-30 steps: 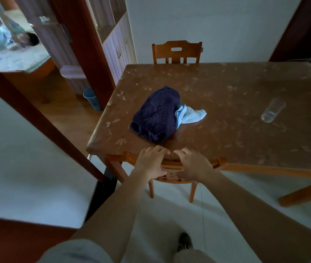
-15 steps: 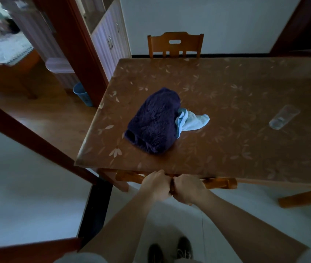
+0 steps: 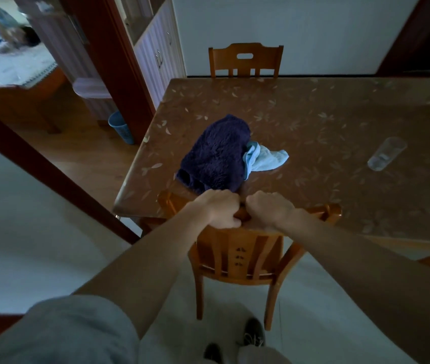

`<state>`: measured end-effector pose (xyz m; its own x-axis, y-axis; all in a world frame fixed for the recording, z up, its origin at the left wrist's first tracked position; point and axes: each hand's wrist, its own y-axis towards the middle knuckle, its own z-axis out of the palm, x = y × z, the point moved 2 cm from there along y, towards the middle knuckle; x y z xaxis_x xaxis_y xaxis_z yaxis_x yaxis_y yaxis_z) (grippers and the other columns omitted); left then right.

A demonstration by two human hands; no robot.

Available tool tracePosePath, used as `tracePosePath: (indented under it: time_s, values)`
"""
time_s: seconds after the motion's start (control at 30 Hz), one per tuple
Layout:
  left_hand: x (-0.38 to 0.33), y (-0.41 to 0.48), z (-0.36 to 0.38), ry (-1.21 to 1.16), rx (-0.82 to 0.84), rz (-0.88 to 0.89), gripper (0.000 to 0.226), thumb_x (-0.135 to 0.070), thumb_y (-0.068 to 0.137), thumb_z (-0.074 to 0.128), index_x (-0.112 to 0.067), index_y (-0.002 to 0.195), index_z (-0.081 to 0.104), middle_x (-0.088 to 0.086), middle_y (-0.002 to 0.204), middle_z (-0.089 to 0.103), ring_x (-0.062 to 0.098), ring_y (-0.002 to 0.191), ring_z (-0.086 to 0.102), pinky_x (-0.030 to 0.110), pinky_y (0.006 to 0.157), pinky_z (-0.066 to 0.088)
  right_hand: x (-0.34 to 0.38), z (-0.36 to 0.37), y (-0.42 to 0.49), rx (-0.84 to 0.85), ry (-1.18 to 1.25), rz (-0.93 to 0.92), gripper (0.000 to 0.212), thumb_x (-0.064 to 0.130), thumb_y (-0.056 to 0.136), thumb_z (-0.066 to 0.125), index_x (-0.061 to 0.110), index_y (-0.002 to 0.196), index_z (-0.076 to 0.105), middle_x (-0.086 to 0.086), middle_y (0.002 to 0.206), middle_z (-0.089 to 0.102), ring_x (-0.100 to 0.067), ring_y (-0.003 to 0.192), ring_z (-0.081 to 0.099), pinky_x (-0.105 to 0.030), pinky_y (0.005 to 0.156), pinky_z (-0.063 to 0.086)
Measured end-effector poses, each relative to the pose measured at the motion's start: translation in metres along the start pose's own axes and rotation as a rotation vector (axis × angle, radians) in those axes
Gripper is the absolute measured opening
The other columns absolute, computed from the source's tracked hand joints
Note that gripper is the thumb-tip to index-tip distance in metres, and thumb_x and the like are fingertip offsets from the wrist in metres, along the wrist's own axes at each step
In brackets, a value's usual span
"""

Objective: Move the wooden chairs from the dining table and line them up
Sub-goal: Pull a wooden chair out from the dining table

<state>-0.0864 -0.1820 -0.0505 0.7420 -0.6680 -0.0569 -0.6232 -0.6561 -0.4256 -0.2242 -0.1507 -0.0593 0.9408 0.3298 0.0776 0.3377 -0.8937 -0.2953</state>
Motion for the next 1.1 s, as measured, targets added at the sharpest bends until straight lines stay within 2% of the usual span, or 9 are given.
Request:
tracePosePath:
  time_s: [0.07, 0.2, 0.4, 0.6, 0.7, 0.77, 0.87, 1.03, 1.1]
  values:
    - [-0.002, -0.011, -0.009, -0.045, 0.032, 0.019, 0.038, -0.047, 0.097, 0.063, -0.024, 0.073, 0.045, -0.004, 0.075, 0.052, 0.016, 0.061, 0.052, 0.034, 0.055, 0.038, 0.008, -0.012, -0.01, 0.018, 0.013, 0.02, 0.035, 0.052, 0.082, 0.072, 0.023, 0.082, 0.052, 0.003, 0.071, 0.048, -0.027, 0.071, 0.062, -0.036, 0.059, 0.044]
    - [-0.012, -0.05, -0.002, -0.12, 0.048, 0.103, 0.035, -0.044, 0.095, 0.067, -0.031, 0.075, 0.041, -0.004, 0.076, 0.053, 0.018, 0.064, 0.055, 0.033, 0.055, 0.038, 0.036, -0.014, -0.042, 0.047, 0.038, 0.036, 0.036, 0.046, 0.079, 0.079, 0.024, 0.077, 0.05, 0.003, 0.07, 0.055, -0.015, 0.056, 0.054, -0.029, 0.046, 0.038]
    - [-0.035, -0.129, 0.024, -0.205, 0.015, 0.174, 0.024, -0.043, 0.092, 0.069, -0.03, 0.087, 0.05, -0.012, 0.076, 0.055, 0.01, 0.066, 0.055, 0.03, 0.057, 0.04, 0.101, -0.008, -0.102, 0.078, 0.02, 0.049, 0.038, 0.045, 0.077, 0.08, 0.024, 0.083, 0.049, 0.005, 0.07, 0.053, -0.013, 0.059, 0.053, -0.03, 0.051, 0.04]
    - [-0.079, -0.207, 0.048, -0.154, 0.036, 0.131, 0.025, -0.044, 0.094, 0.068, -0.027, 0.081, 0.055, -0.005, 0.075, 0.058, 0.016, 0.066, 0.058, 0.029, 0.056, 0.04, 0.154, 0.007, -0.179, 0.108, 0.026, 0.086, 0.031, 0.043, 0.082, 0.078, 0.027, 0.075, 0.053, 0.003, 0.072, 0.062, -0.014, 0.062, 0.06, -0.028, 0.051, 0.045]
    - [-0.106, -0.245, 0.058, -0.147, 0.041, 0.09, 0.029, -0.045, 0.096, 0.067, -0.018, 0.107, 0.067, 0.0, 0.088, 0.067, 0.021, 0.076, 0.064, 0.031, 0.062, 0.047, 0.177, 0.019, -0.219, 0.085, 0.054, 0.097, 0.028, 0.04, 0.083, 0.078, 0.028, 0.075, 0.054, 0.005, 0.073, 0.062, -0.013, 0.063, 0.061, -0.027, 0.053, 0.045]
    - [-0.122, -0.273, 0.067, -0.155, 0.048, 0.012, 0.04, -0.047, 0.096, 0.069, -0.019, 0.124, 0.066, 0.003, 0.103, 0.071, 0.021, 0.088, 0.067, 0.036, 0.076, 0.056, 0.193, 0.025, -0.246, 0.048, 0.038, 0.095, 0.025, 0.04, 0.082, 0.078, 0.027, 0.075, 0.057, 0.004, 0.072, 0.062, -0.014, 0.064, 0.061, -0.027, 0.051, 0.042]
    - [-0.151, -0.322, 0.079, -0.119, 0.077, -0.04, 0.043, -0.047, 0.097, 0.069, -0.017, 0.127, 0.066, 0.006, 0.115, 0.072, 0.026, 0.104, 0.07, 0.044, 0.094, 0.058, 0.222, 0.033, -0.286, 0.006, 0.015, 0.088, 0.023, 0.042, 0.081, 0.077, 0.022, 0.082, 0.064, 0.003, 0.072, 0.061, -0.016, 0.064, 0.06, -0.029, 0.051, 0.042]
    - [-0.185, -0.404, 0.084, -0.087, 0.042, -0.043, 0.041, -0.04, 0.102, 0.064, -0.01, 0.13, 0.065, 0.012, 0.121, 0.071, 0.03, 0.111, 0.068, 0.041, 0.094, 0.056, 0.267, 0.045, -0.336, -0.026, -0.039, 0.095, 0.029, 0.046, 0.083, 0.077, 0.021, 0.092, 0.065, 0.002, 0.075, 0.06, -0.017, 0.066, 0.06, -0.032, 0.059, 0.047]
    - [-0.195, -0.429, 0.092, -0.102, 0.047, -0.042, 0.041, -0.038, 0.103, 0.063, -0.009, 0.131, 0.064, 0.013, 0.123, 0.07, 0.031, 0.113, 0.067, 0.041, 0.096, 0.055, 0.285, 0.053, -0.352, -0.031, -0.049, 0.092, 0.031, 0.047, 0.084, 0.077, 0.022, 0.088, 0.058, 0.003, 0.074, 0.058, -0.015, 0.064, 0.057, -0.029, 0.055, 0.042]
